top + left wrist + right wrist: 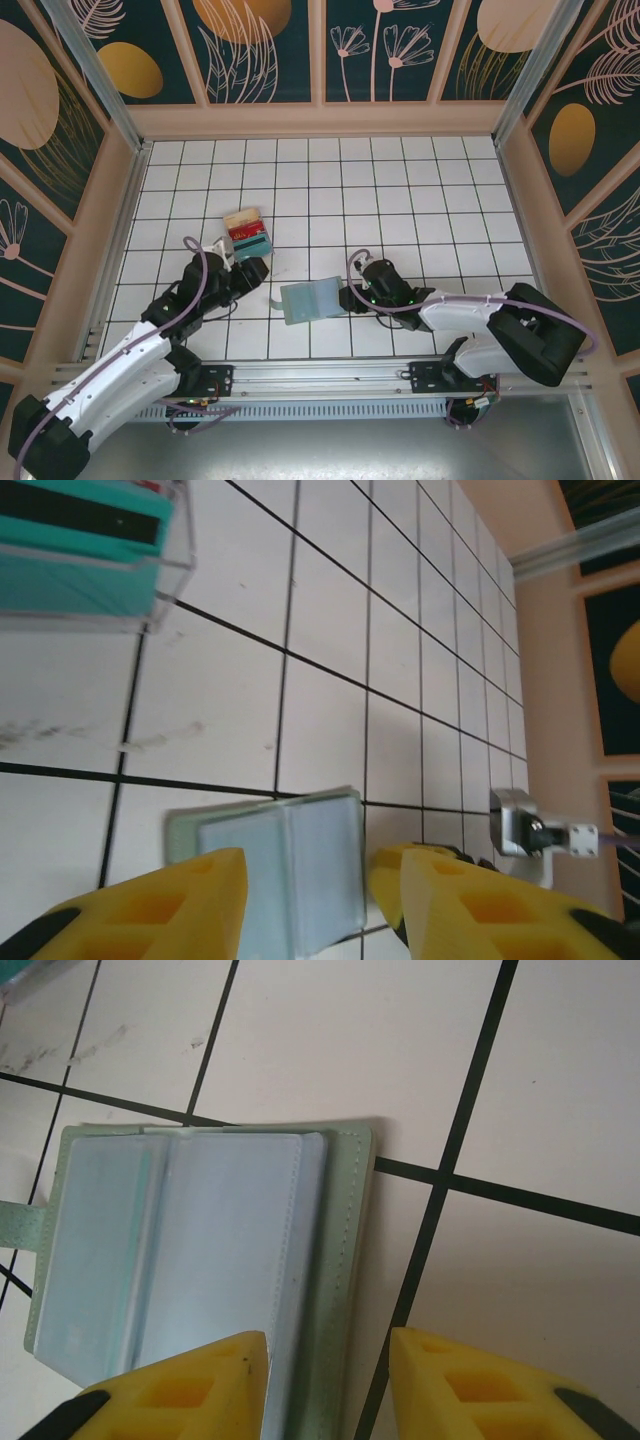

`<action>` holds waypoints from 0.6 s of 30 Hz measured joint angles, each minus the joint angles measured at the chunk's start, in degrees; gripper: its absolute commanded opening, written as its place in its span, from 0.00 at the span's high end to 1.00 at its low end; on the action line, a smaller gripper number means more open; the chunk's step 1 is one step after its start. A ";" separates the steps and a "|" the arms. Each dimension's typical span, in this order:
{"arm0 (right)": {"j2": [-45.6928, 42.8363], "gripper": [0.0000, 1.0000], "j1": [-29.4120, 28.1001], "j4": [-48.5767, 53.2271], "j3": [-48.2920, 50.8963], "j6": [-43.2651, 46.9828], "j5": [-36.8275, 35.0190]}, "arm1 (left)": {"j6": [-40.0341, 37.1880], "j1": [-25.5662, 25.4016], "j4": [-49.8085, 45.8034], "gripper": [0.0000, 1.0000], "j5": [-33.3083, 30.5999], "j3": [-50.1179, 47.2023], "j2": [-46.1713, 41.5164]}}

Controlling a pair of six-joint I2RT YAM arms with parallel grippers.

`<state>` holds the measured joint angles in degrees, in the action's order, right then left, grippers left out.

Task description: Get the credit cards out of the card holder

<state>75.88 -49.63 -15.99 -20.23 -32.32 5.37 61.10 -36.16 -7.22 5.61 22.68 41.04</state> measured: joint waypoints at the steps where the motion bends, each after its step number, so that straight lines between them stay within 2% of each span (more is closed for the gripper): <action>1: 0.31 0.64 0.00 -0.02 -0.15 0.00 0.00 | 0.66 -1.53 0.68 0.56 -0.37 -0.17 0.50; 5: 1.60 0.70 0.00 -0.04 -0.55 -0.28 0.24 | 3.10 -9.51 4.17 0.57 -3.30 -0.20 6.05; 9: 2.21 0.73 -0.04 -0.04 -0.81 -0.63 0.46 | 5.05 -14.99 6.36 0.57 -6.03 -0.20 12.68; 18: 2.73 0.76 -0.37 -0.07 -1.05 -0.83 1.16 | 7.85 -16.37 8.74 0.58 -9.27 -0.68 20.52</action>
<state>78.61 -50.00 -16.05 -21.28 -33.15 6.52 68.95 -52.53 1.52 -3.66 22.00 61.56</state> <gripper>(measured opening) 0.243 0.417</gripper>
